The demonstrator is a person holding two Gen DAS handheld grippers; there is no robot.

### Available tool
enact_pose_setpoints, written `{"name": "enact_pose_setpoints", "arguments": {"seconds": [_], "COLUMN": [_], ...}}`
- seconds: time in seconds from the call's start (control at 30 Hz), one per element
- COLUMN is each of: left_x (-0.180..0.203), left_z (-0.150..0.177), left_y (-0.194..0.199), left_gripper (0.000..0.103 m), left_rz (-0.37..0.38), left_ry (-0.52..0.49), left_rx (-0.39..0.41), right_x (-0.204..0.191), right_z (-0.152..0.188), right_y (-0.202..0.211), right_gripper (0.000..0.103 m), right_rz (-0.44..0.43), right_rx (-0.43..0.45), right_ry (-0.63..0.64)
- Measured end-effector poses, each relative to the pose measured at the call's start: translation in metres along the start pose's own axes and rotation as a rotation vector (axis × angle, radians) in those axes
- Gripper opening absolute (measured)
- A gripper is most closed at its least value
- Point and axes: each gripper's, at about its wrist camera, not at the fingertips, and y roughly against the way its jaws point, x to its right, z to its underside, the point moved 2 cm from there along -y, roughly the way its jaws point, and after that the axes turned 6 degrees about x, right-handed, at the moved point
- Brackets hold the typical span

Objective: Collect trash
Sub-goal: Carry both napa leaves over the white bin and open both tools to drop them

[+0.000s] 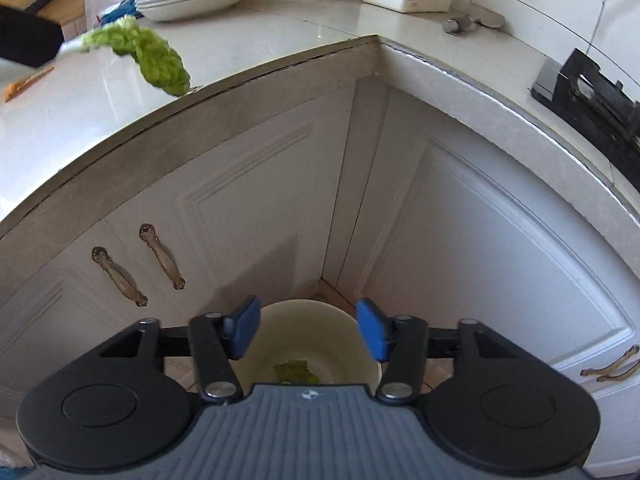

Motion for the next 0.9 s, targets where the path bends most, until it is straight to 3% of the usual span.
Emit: {"name": "enact_pose_setpoints", "arguments": {"seconds": [0.17, 0.23, 0.47, 0.73, 0.8, 0.87, 0.9], "left_x": [0.014, 0.021, 0.049, 0.063, 0.063, 0.063, 0.063], "left_z": [0.003, 0.005, 0.023, 0.059, 0.066, 0.072, 0.074], "left_y": [-0.02, -0.03, -0.082, -0.154, -0.168, -0.178, -0.181], "left_gripper": [0.033, 0.033, 0.033, 0.035, 0.042, 0.076, 0.08], "left_rz": [0.031, 0.046, 0.092, 0.055, 0.024, -0.021, -0.033], "left_ry": [-0.01, -0.006, -0.006, 0.027, 0.029, 0.027, 0.028], "left_rx": [-0.03, -0.047, -0.126, -0.231, -0.241, -0.241, -0.235], "right_x": [0.014, 0.019, 0.033, 0.052, 0.056, 0.059, 0.061], "right_z": [0.006, 0.007, 0.018, 0.026, 0.028, 0.03, 0.03], "right_y": [0.02, 0.027, 0.054, 0.081, 0.087, 0.09, 0.092], "right_gripper": [0.095, 0.099, 0.1, 0.102, 0.103, 0.103, 0.103], "right_rz": [0.011, 0.013, 0.03, 0.097, 0.106, 0.114, 0.117], "right_rx": [0.033, 0.045, 0.064, 0.107, 0.112, 0.114, 0.112], "right_ry": [-0.023, -0.032, -0.063, -0.087, -0.093, -0.098, -0.102]}}
